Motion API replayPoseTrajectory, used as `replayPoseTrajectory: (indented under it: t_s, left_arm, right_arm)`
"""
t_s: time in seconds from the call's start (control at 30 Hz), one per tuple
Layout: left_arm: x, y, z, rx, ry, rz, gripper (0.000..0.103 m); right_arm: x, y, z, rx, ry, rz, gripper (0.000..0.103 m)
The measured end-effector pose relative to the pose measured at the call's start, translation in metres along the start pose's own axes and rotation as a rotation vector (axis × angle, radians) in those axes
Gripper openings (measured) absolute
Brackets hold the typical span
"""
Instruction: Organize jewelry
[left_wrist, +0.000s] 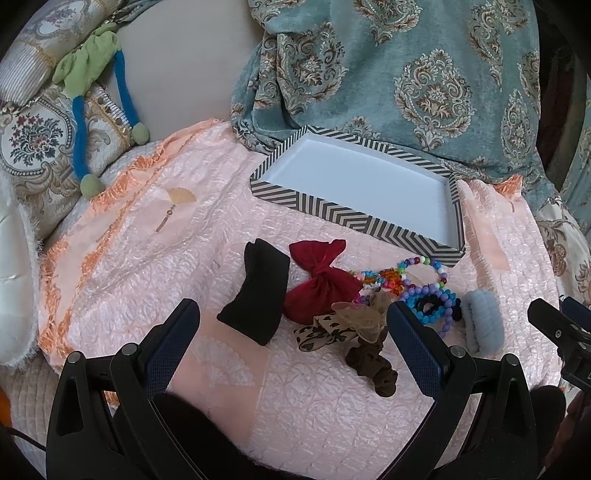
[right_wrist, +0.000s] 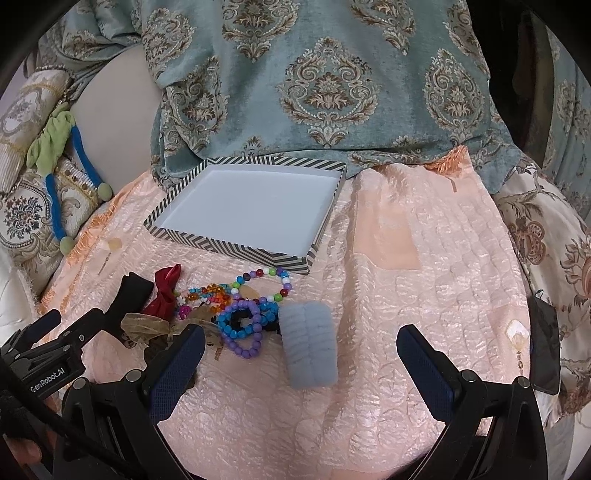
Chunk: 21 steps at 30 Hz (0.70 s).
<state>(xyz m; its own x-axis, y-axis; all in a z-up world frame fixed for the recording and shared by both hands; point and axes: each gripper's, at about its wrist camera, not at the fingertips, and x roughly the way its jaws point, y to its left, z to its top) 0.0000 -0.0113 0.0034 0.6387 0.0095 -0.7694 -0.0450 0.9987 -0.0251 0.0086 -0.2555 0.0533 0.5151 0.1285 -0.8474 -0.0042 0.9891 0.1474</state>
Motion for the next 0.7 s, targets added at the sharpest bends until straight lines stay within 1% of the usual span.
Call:
replayPoseTrajectory:
  t_s: [0.33,0.7]
  left_arm:
    - [0.0032,0.0036,-0.0049,0.021,-0.024,0.024,0.102]
    - [0.0066,0.0061,-0.0061,0.028,-0.01,0.037,0.102]
  right_arm:
    - [0.0021,-0.0017,-0.0044,0.009,0.017,0.01,0.103]
    - [0.0059,0.0001,-0.0065,0.012,0.027,0.037,0.103]
